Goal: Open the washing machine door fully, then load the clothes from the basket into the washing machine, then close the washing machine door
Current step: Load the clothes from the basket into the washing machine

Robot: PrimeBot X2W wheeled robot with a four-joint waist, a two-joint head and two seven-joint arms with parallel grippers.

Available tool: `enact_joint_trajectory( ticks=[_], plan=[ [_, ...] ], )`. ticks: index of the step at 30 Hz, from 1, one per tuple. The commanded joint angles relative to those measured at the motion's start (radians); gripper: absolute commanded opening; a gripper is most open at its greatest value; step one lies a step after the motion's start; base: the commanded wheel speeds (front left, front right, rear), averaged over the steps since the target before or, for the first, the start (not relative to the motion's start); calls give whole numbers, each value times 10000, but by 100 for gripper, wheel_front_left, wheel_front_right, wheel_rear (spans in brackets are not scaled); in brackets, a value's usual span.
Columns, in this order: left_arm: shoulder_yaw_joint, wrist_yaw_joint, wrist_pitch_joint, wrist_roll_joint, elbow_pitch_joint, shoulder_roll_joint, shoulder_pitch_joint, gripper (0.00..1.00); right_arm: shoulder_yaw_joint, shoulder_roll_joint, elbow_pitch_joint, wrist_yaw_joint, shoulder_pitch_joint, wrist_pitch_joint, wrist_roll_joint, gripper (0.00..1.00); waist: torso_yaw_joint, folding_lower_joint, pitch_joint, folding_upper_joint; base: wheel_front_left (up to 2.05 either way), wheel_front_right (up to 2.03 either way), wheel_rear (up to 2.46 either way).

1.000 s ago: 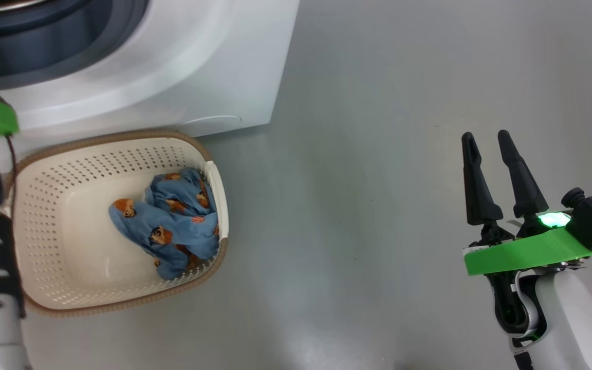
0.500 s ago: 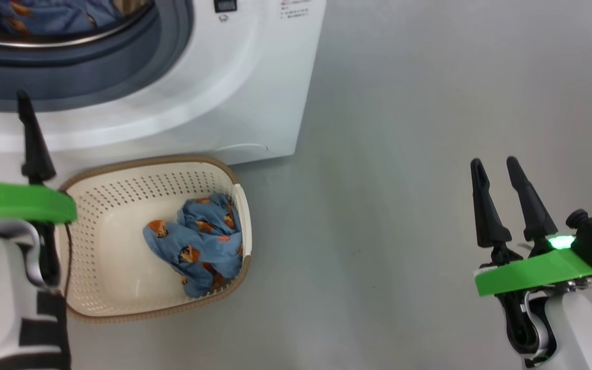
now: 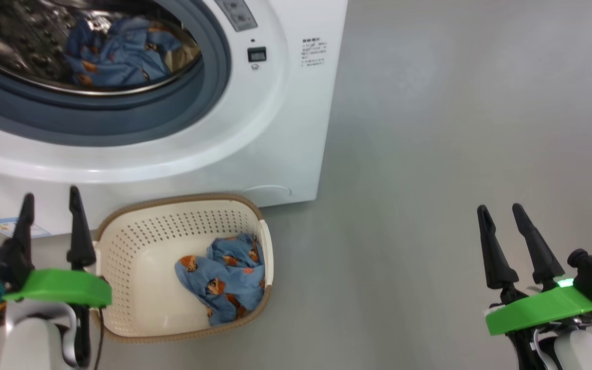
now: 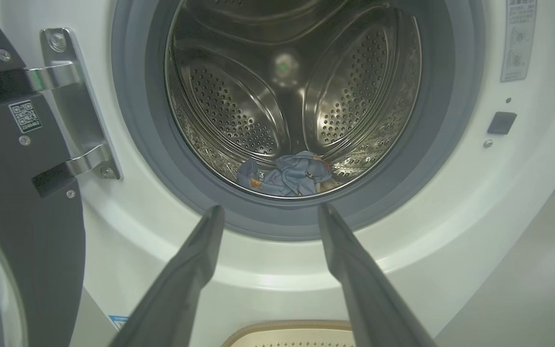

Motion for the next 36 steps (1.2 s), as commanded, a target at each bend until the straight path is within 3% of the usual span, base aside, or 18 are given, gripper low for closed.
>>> enact_joint_trajectory(
  ticks=[1,16,36],
  plan=[
    [197,9,-63,125,-391,172,277,100,164,-187,-178,56,126,-82,-19,100,241,0,-463,0,0,0,0],
    [92,8,-63,62,-1499,-311,2559,100,206,-394,-45,56,954,-82,92,100,501,0,-1631,0,0,0,0],
    [-155,8,-63,-35,-2459,-408,4039,100,-192,-410,-135,56,1662,-82,92,100,866,0,-2269,0,0,0,0]
  ],
)
